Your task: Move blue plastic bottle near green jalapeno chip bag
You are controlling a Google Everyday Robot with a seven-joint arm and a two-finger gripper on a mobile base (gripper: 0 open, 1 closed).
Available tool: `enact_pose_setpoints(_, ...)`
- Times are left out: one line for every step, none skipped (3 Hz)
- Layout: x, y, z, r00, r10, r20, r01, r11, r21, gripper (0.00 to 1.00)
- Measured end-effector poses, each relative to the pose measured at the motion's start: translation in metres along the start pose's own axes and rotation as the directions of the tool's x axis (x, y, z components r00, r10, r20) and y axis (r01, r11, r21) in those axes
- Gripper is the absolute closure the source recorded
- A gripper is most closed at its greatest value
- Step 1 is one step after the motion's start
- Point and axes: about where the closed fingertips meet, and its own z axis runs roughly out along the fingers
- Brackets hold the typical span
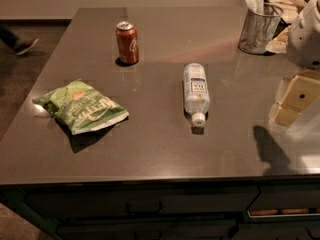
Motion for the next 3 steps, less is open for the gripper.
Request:
enact_pose_setpoints(0.000, 0.000, 0.000, 1.000, 0.000, 0.000, 0.000, 1.0000, 0.000, 0.00)
enact_pose_setpoints(-0.006, -0.003, -0.002, 1.000, -0.023, 0.004, 0.023, 0.9997, 0.008, 0.00)
enact_pose_setpoints(-0.024, -0.014, 0.007, 0.993, -0.117, 0.021, 0.117, 0.9931, -0.005, 0.00)
